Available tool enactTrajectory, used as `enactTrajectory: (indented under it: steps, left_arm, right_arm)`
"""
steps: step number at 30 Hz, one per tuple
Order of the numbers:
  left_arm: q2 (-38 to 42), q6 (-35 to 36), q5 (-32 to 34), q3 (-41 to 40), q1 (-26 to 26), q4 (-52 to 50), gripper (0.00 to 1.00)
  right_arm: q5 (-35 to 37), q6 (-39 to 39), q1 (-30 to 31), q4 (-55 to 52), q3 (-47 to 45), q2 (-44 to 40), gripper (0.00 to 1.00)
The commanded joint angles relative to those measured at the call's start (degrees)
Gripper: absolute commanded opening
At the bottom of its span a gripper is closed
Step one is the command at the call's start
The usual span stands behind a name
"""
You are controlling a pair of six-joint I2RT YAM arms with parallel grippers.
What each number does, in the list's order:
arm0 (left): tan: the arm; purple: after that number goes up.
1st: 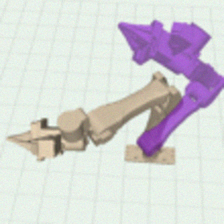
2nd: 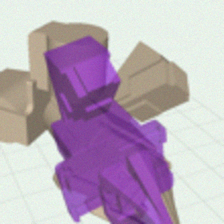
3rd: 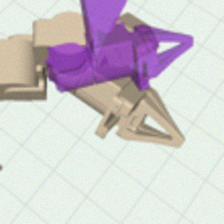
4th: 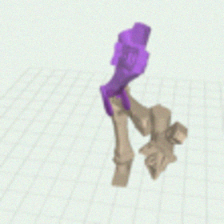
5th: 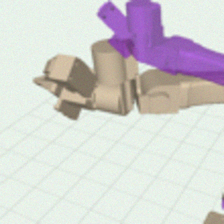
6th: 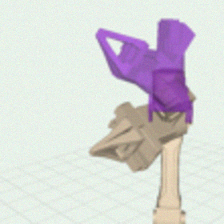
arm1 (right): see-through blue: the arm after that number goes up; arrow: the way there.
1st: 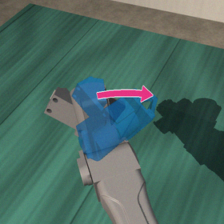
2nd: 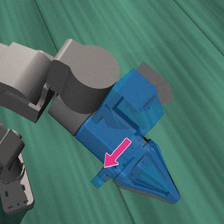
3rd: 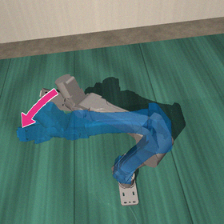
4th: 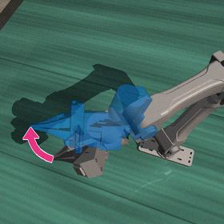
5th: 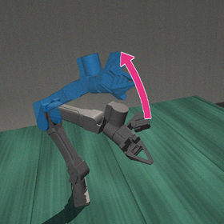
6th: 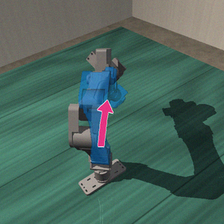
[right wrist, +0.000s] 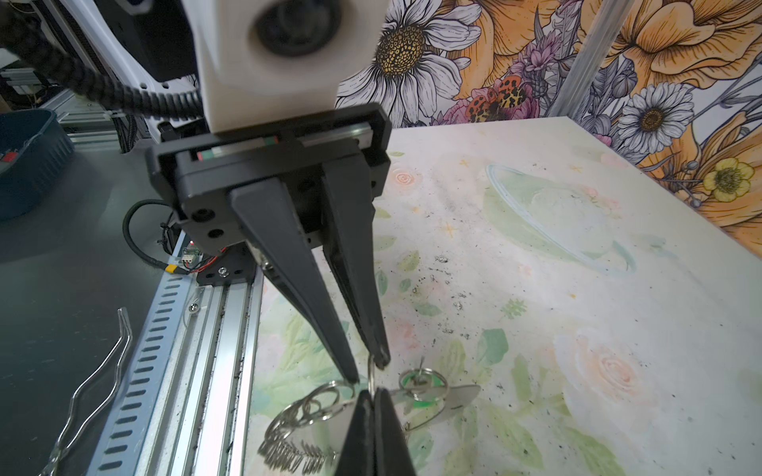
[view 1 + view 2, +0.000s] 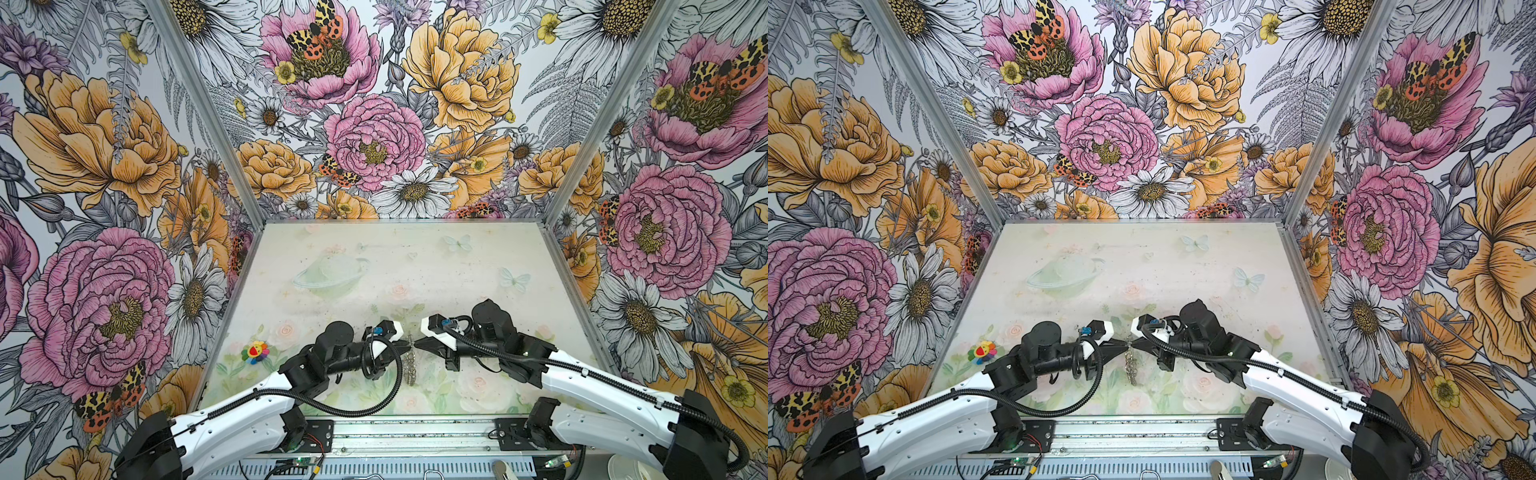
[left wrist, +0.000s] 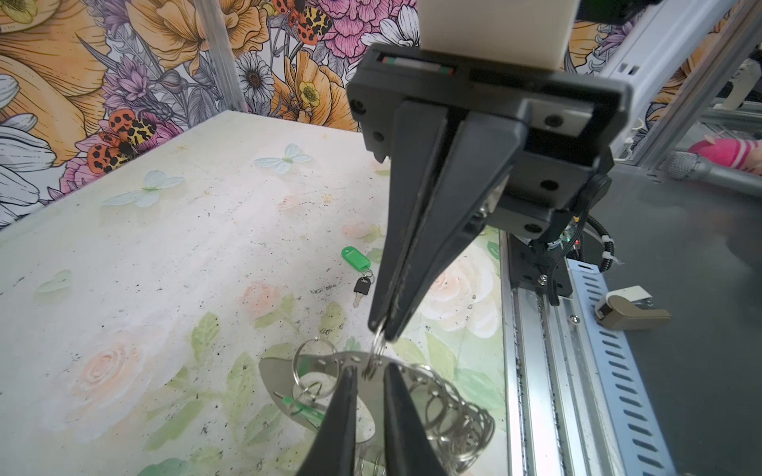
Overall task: Attach keys to a key ring
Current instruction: Pass the keyring.
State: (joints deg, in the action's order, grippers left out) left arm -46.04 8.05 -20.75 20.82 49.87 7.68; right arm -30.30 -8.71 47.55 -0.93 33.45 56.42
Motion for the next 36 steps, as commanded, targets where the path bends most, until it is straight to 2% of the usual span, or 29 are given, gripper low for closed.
enactTrajectory:
  steps: [1,4,18,36]
  left_arm:
    - [4.07,-2.58,0.23,-3.27,-2.01,5.13,0.21]
    - [5.73,-4.59,-1.51,-4.80,-3.57,7.47,0.22]
    - [5.61,-9.35,-12.58,-6.23,-6.10,17.11,0.17]
    - [2.71,-11.06,-15.82,-5.00,-6.53,20.93,0.08]
  right_arm:
    - [-3.04,5.88,-0.64,11.87,-2.30,-2.29,0.00]
    - [-4.52,8.62,-0.69,19.23,-4.32,-2.42,0.00]
    - [-7.28,11.48,-0.49,30.55,-6.69,0.47,0.00]
    - [-10.81,13.64,-0.06,37.49,-7.94,4.00,0.00]
